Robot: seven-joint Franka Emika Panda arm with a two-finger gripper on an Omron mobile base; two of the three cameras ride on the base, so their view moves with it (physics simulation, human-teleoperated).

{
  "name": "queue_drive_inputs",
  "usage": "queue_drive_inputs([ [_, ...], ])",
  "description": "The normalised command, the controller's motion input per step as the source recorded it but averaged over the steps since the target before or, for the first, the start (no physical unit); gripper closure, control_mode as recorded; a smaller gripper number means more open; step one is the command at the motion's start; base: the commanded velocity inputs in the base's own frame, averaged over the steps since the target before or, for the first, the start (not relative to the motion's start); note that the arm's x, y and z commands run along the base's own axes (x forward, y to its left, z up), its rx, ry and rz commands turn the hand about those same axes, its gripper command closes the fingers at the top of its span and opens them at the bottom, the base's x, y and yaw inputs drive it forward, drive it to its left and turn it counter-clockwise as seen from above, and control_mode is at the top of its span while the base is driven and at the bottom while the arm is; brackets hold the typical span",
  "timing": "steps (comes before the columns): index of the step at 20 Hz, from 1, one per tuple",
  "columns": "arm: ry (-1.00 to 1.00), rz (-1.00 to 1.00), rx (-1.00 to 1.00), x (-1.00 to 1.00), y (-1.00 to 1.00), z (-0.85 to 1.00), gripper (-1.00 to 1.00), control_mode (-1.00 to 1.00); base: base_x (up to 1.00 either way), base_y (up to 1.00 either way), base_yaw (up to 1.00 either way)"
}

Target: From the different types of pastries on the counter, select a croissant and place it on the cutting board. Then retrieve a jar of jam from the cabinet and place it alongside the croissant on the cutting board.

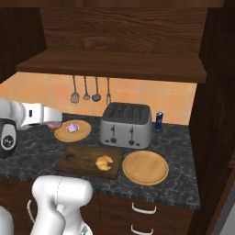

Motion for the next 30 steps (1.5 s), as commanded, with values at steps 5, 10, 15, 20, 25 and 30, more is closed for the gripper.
queue_drive_inputs([
  [5,0.0,0.07,0.03,1.0,-0.76,-0.8,1.0,-1.0,0.0,0.0,0.0],
  [10,-0.04,0.01,-0.06,0.48,-0.05,-0.56,1.0,-1.0,0.0,0.0,0.0],
  [15,-0.09,-0.19,-0.24,1.0,0.21,-1.0,1.0,-1.0,0.0,0.0,0.0],
  [20,0.06,-0.06,0.01,0.41,0.0,-0.24,1.0,-1.0,0.0,0.0,0.0],
  [25,0.21,0.0,0.1,0.57,0.04,-0.78,1.0,-1.0,0.0,0.0,0.0],
  [30,0.07,0.0,0.01,0.08,0.15,-0.51,1.0,-1.0,0.0,0.0,0.0],
])
